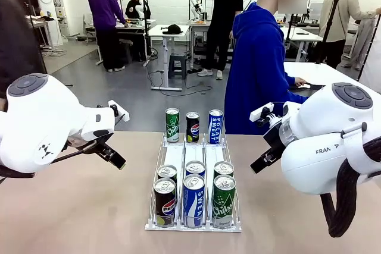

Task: Retrieve and hand over the desired beverage to the person.
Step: Pick up a can of the same type that the person held from the Automatic Can Dispenser.

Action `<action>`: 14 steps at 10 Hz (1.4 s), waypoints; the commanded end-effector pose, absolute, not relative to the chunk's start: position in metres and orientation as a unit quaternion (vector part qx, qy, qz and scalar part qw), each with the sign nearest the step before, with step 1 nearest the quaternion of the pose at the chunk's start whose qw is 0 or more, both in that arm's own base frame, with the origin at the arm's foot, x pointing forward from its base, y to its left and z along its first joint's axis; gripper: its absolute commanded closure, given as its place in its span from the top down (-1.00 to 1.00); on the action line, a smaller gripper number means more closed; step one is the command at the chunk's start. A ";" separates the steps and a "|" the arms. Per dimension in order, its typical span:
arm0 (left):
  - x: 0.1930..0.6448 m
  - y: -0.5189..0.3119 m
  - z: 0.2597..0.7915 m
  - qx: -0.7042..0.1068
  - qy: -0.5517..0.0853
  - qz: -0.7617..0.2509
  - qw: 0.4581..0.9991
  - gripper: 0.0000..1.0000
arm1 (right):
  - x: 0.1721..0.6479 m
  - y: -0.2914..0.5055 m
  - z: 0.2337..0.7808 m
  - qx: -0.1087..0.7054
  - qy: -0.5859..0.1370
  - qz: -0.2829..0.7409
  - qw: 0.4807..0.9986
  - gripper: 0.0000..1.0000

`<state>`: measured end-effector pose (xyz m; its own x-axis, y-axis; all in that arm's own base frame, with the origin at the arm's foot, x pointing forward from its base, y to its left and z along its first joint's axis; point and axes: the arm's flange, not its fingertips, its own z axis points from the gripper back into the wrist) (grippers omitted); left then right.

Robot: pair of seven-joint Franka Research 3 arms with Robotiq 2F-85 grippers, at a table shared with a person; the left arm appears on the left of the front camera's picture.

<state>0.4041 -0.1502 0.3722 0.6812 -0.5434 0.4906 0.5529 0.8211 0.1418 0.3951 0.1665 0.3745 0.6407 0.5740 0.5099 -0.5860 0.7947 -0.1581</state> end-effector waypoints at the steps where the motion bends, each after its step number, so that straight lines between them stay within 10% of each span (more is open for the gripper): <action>1: 0.404 -0.150 0.372 -0.009 -0.265 -0.299 0.917 1.00 | 0.395 0.167 0.374 0.011 -0.278 0.320 0.906 1.00; 4: 0.404 -0.150 0.372 -0.009 -0.265 -0.299 0.917 1.00 | 0.395 0.167 0.375 0.011 -0.278 0.320 0.906 1.00; 10: 0.353 -0.161 0.569 0.025 -0.316 -0.322 0.892 1.00 | 0.340 0.139 0.585 -0.009 -0.323 0.323 0.890 1.00; 14: 0.360 -0.154 0.560 0.020 -0.319 -0.317 0.893 1.00 | 0.328 0.136 0.602 -0.004 -0.332 0.314 0.889 1.00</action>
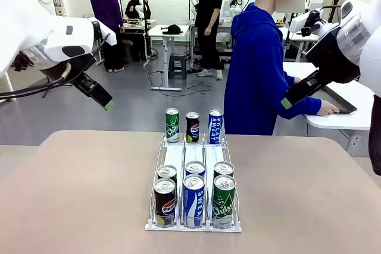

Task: Retrieve and hand over the desired beverage to the person.
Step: Pick up a can of the same type that the person held from the Automatic Can Dispenser.

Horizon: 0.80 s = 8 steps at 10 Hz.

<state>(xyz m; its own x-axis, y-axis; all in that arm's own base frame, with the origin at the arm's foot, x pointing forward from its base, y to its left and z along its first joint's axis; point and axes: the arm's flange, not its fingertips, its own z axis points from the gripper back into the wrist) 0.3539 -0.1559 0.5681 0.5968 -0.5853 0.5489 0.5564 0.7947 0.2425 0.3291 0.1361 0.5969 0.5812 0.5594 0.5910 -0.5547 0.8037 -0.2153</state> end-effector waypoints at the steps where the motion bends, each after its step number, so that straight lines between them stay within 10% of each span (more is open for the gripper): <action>1: 0.349 -0.157 0.578 0.024 -0.323 -0.321 0.890 1.00 | 0.317 0.126 0.583 0.059 -0.291 0.371 0.880 1.00; 8: 0.252 0.041 0.660 -0.274 -0.337 -0.318 0.843 1.00 | 0.254 -0.091 0.655 0.296 -0.387 0.272 0.830 1.00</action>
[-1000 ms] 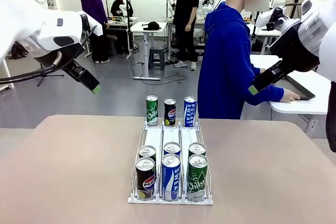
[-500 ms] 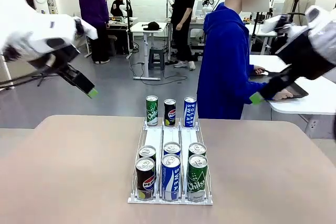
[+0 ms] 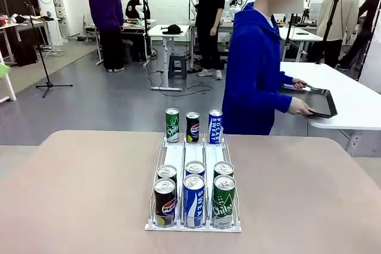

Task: Retrieve and hand over the desired beverage to the person.
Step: Pick up a can of the same type that the person held from the Automatic Can Dispenser.

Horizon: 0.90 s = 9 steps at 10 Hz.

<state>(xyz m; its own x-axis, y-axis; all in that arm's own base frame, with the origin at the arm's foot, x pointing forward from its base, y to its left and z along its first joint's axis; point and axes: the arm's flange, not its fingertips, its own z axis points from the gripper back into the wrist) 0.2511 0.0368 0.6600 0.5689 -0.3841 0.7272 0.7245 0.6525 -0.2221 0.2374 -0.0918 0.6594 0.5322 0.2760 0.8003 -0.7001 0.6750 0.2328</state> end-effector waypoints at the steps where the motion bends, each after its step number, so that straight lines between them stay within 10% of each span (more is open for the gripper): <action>1: 0.248 0.055 0.664 -0.283 -0.355 -0.297 0.840 1.00 | 0.261 -0.103 0.653 0.311 -0.386 0.254 0.831 1.00; 9: 0.243 0.054 0.667 -0.272 -0.343 -0.309 0.844 1.00 | 0.241 -0.112 0.659 0.291 -0.391 0.265 0.832 1.00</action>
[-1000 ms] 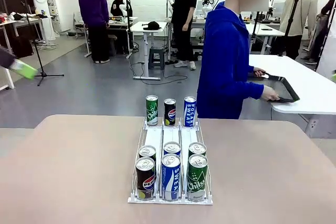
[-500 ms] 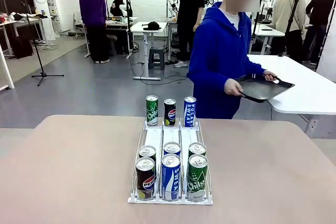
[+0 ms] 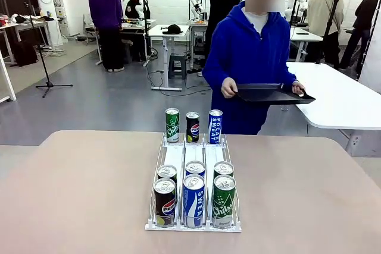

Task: Retrieve and hand over the desired beverage to the person.
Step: Pick up a can of the same type that the person held from the Automatic Can Dispenser.

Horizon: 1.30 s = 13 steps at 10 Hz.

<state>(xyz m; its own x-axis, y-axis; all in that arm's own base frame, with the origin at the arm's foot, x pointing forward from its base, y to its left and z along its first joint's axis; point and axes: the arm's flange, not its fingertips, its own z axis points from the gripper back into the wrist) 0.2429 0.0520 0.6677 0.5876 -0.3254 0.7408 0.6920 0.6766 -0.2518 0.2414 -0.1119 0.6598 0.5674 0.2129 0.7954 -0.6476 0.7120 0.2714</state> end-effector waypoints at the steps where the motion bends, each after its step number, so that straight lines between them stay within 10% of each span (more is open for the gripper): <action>1: 0.243 0.054 0.667 -0.272 -0.343 -0.309 0.844 1.00 | 0.241 -0.112 0.659 0.291 -0.391 0.265 0.832 1.00; 13: 0.243 0.054 0.667 -0.272 -0.343 -0.309 0.844 1.00 | 0.241 -0.112 0.659 0.291 -0.391 0.265 0.832 1.00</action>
<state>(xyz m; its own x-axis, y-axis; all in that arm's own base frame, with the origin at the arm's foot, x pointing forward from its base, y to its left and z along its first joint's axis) 0.2422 0.0536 0.6672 0.5870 -0.3270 0.7406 0.6921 0.6773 -0.2495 0.2405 -0.1128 0.6593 0.5672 0.2155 0.7949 -0.6485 0.7118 0.2698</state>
